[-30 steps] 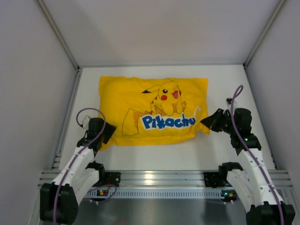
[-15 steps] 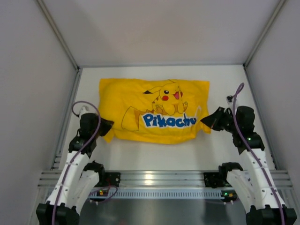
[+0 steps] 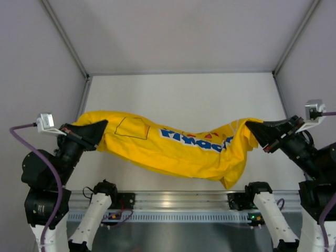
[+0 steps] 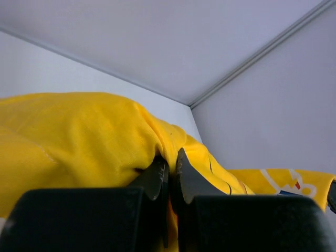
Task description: Remove the pillowcase from the pillow
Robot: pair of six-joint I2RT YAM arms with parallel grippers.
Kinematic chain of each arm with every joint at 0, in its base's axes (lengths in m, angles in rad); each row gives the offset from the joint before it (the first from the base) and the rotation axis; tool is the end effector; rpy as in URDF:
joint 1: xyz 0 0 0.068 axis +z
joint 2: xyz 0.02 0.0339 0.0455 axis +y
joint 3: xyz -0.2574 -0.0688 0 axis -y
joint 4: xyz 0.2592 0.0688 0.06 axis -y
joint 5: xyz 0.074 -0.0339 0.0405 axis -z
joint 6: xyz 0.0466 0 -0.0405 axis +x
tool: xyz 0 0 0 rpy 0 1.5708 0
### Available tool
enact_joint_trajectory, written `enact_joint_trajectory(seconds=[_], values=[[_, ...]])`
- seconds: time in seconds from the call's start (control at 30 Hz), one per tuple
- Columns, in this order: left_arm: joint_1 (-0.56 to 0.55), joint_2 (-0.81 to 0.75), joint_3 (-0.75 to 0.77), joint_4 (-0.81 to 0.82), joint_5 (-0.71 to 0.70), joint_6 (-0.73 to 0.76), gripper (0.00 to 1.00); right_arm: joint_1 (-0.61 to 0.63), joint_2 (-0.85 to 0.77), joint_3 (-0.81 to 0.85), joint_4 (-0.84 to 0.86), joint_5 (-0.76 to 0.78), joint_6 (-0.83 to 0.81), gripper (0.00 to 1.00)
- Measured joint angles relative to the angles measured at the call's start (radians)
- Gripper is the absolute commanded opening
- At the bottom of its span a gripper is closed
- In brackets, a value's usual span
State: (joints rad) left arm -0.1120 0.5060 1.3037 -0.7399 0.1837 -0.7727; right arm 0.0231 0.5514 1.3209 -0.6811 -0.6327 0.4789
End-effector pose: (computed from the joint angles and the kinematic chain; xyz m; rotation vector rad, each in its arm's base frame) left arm 0.0513 -0.0143 0.4726 -0.3636 1.5317 -0.8411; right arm 0.0557 0.0288 0.4816 -0.1802 1.5522 0.8658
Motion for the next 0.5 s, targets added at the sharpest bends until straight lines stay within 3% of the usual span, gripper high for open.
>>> enact_joint_trajectory(seconds=[0.5], values=[[0.0,-0.043,0.018,-0.154,0.042,0.005,0.0,0.0,-0.04,0.053,-0.101,-0.023,0.023,0.0]])
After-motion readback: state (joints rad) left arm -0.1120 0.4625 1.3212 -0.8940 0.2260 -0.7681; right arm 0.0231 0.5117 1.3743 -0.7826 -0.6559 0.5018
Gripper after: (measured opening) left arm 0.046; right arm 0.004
